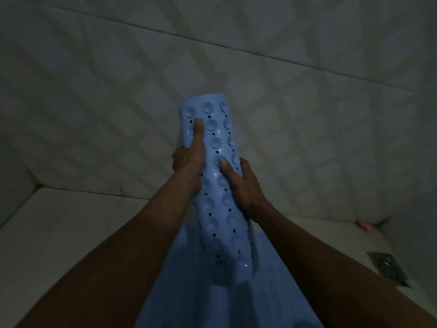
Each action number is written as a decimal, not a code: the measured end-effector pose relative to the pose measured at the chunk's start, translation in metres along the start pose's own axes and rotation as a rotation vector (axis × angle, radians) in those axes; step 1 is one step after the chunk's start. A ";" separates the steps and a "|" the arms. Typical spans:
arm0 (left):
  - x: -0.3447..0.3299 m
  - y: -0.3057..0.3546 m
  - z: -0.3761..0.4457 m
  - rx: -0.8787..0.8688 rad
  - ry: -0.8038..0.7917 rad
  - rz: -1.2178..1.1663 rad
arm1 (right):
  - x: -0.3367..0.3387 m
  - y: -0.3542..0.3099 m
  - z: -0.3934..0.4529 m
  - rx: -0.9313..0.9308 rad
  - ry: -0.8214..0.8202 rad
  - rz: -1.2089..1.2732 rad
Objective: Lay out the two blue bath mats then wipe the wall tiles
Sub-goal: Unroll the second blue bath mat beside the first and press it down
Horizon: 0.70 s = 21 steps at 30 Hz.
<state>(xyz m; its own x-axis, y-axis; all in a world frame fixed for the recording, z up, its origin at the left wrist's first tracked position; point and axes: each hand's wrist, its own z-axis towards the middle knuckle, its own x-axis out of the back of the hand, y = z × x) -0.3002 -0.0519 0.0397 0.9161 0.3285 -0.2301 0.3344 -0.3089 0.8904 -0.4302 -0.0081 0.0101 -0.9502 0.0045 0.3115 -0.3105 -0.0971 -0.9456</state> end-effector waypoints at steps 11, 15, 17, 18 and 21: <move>-0.098 -0.123 -0.044 0.123 -0.395 0.151 | 0.131 0.085 -0.073 -0.241 0.260 0.079; -0.136 -0.194 -0.086 0.184 -0.523 0.307 | 0.183 0.126 -0.116 -0.353 0.297 0.112; -0.153 -0.222 -0.105 0.171 -0.419 0.347 | 0.206 0.144 -0.136 -0.402 0.297 0.146; -0.160 -0.232 -0.117 0.166 -0.356 0.358 | 0.216 0.152 -0.146 -0.423 0.297 0.170; -0.175 -0.254 -0.150 0.133 -0.218 0.406 | 0.238 0.166 -0.170 -0.447 0.266 0.247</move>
<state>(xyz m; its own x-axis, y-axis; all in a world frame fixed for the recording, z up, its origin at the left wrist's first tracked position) -0.5788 0.1030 -0.0868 0.9988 -0.0327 0.0361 -0.0475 -0.4900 0.8704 -0.7123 0.1464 -0.0883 -0.9518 0.2908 0.0971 -0.0046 0.3032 -0.9529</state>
